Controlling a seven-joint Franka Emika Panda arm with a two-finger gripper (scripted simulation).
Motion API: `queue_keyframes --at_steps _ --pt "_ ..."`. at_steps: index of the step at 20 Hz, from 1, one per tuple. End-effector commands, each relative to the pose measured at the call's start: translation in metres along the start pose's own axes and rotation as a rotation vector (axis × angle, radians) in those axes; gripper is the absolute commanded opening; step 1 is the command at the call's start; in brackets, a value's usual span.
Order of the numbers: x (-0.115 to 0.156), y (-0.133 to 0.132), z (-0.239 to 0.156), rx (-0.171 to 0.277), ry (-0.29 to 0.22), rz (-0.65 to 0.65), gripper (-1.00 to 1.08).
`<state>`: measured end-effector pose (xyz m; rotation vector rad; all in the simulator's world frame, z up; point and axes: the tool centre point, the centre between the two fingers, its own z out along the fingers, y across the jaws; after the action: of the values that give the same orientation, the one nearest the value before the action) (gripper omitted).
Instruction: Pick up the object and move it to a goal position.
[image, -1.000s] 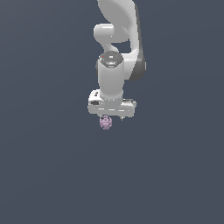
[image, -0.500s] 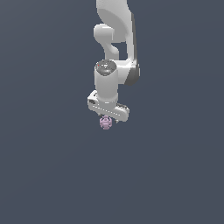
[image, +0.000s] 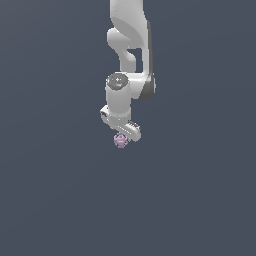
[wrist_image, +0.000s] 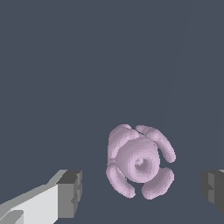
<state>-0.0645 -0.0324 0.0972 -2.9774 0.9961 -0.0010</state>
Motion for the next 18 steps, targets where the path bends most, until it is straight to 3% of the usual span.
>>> queue_keyframes --at_steps 1,11,18 --pt "-0.001 0.004 0.004 -0.001 0.000 0.035 1.00" --pt "-0.003 0.007 0.009 -0.002 0.000 0.062 1.00" --pt "-0.004 0.008 0.038 -0.002 0.000 0.065 1.00"
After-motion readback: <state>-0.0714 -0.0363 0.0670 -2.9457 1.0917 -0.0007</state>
